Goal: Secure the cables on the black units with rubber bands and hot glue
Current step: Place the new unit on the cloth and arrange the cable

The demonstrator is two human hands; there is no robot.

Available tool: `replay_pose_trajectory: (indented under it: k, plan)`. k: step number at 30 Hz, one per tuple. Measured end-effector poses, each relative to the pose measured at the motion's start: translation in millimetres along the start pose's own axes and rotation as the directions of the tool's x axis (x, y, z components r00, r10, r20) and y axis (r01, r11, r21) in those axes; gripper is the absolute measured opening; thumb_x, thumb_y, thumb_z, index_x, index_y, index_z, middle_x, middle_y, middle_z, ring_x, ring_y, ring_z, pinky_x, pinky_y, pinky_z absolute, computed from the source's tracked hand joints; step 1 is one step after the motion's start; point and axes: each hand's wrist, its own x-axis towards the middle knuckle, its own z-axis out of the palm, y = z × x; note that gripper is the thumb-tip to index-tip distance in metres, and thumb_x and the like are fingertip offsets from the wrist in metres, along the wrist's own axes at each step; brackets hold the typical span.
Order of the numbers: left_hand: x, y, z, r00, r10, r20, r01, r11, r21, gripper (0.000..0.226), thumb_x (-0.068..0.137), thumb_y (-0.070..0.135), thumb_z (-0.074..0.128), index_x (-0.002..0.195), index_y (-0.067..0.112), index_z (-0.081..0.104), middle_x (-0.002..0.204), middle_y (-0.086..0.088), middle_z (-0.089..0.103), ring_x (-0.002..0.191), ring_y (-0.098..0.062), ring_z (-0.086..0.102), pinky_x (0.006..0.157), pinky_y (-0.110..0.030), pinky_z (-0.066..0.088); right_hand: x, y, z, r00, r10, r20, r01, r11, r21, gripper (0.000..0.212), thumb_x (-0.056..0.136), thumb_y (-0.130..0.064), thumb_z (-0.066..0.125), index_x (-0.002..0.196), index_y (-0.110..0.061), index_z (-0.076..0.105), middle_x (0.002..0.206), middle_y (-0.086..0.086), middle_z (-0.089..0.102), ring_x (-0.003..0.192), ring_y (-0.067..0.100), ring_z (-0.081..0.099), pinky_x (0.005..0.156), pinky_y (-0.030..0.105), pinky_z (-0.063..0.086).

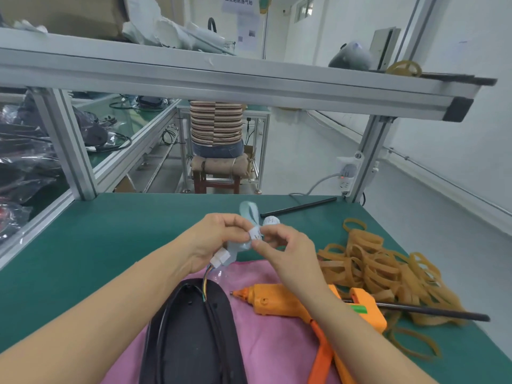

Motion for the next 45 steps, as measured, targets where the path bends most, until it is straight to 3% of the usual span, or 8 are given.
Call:
replay_pose_trajectory:
  k: [6,13,18,21,29,34,39,45]
  plan:
    - [-2,1,3,0.972,0.220,0.083,-0.235,0.931,0.279,0.055,0.080,-0.009,0.069,0.120,0.029,0.060,0.073,0.000,0.064,0.066,-0.008,0.060,0.067,-0.014,0.047,2,1,-1,1.000,-0.015,0.027,0.015,1.000,-0.007,0.003,0.085,-0.016,0.070,0.085,-0.013,0.072,0.072,-0.006,0.066,0.069,0.009,0.057,0.068,0.022,0.046]
    - [0,1,0,0.955,0.296,-0.024,-0.246,0.833,0.495,0.021,0.081,-0.001,0.072,0.072,0.018,0.073,0.068,0.002,0.064,0.062,-0.005,0.055,0.066,-0.020,0.045,3,5,-7,0.999,0.043,0.029,-0.045,0.998,0.050,0.008,0.081,-0.010,0.075,0.088,-0.010,0.073,0.078,0.004,0.071,0.068,0.006,0.061,0.067,0.016,0.050]
    - [1,-1,-2,0.930,0.368,-0.006,-0.296,0.758,0.582,0.024,0.076,0.003,0.078,0.072,0.024,0.067,0.090,0.009,0.061,0.073,-0.001,0.053,0.070,-0.013,0.039,2,3,-12,0.999,0.053,0.010,-0.053,0.990,0.131,0.005,0.081,-0.007,0.075,0.083,-0.011,0.073,0.079,0.005,0.072,0.070,0.006,0.063,0.070,0.020,0.052]
    - [-1,-1,0,0.935,0.349,0.060,-0.327,0.787,0.523,0.026,0.080,0.002,0.074,0.088,0.027,0.071,0.080,0.011,0.067,0.071,0.000,0.052,0.071,-0.016,0.043,2,3,-13,0.999,0.036,0.027,-0.040,0.990,0.134,0.003,0.083,-0.009,0.073,0.085,-0.010,0.075,0.080,0.004,0.073,0.075,0.012,0.065,0.073,0.023,0.052]
    - [1,-8,5,0.943,0.322,-0.086,-0.253,0.861,0.441,0.021,0.080,0.021,0.078,0.063,0.012,0.069,0.054,0.007,0.060,0.053,-0.001,0.047,0.056,-0.013,0.039,0,2,-13,0.997,-0.042,-0.063,0.048,0.995,0.093,0.007,0.084,-0.013,0.072,0.079,-0.018,0.073,0.078,-0.005,0.072,0.076,0.006,0.063,0.071,0.015,0.049]
    - [-4,-6,-3,0.986,0.168,0.019,-0.148,0.801,0.581,0.019,0.081,0.016,0.077,0.067,0.007,0.068,0.060,0.002,0.058,0.053,-0.002,0.046,0.056,-0.014,0.037,7,-9,-21,0.983,-0.041,-0.177,0.073,0.982,0.175,0.011,0.089,-0.016,0.068,0.078,-0.020,0.069,0.074,-0.008,0.067,0.064,-0.002,0.053,0.062,0.010,0.039]
    - [-21,-1,-28,0.998,0.058,0.004,-0.054,0.910,0.412,0.034,0.086,-0.004,0.064,0.118,0.005,0.064,0.106,-0.007,0.071,0.089,-0.005,0.063,0.079,-0.011,0.046,-7,-34,-7,0.916,-0.122,0.382,0.031,0.972,0.234,0.019,0.085,-0.004,0.069,0.074,-0.020,0.069,0.070,-0.008,0.066,0.067,0.006,0.056,0.067,0.018,0.045]
    - [-66,-15,-53,0.950,0.109,-0.293,-0.040,0.972,0.233,0.028,0.087,-0.006,0.061,0.097,0.019,0.068,0.101,0.002,0.070,0.097,-0.009,0.062,0.087,-0.016,0.044,-24,-40,28,0.627,0.023,0.779,-0.027,1.000,-0.007,0.032,0.081,-0.004,0.074,0.108,-0.012,0.058,0.074,0.002,0.069,0.065,0.005,0.058,0.072,0.022,0.046]
